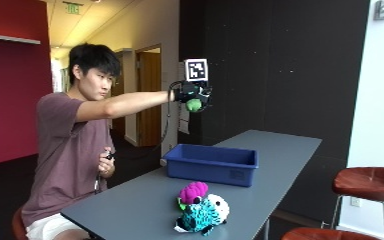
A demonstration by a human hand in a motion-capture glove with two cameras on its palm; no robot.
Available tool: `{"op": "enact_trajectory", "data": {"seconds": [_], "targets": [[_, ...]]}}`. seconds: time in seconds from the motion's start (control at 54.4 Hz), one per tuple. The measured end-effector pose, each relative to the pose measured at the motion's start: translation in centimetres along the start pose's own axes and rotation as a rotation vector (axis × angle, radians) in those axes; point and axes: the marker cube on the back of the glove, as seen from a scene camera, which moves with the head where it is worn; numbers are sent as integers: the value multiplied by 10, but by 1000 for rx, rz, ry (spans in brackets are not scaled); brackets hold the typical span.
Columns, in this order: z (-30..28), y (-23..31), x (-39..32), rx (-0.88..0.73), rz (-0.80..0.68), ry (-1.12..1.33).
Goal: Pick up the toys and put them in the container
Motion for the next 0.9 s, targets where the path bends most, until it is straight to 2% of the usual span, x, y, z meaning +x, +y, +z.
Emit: {"op": "enact_trajectory", "data": {"seconds": [0.074,0.239,0.386,0.478,0.552,0.644,0.717,0.827,0.901], "targets": [[11,-23,-17,-1,172,39],[37,-35,-33,-20,-78,32],[60,-48,-27,-71,42,24],[72,-48,-25,-88,-75,32],[82,-52,-28,-121,-52,45],[99,-56,-38,-272,18,80],[110,-53,-45,-409,-26,9],[124,-61,-43,-388,178,57],[125,-58,-41,-353,47,46]]}}
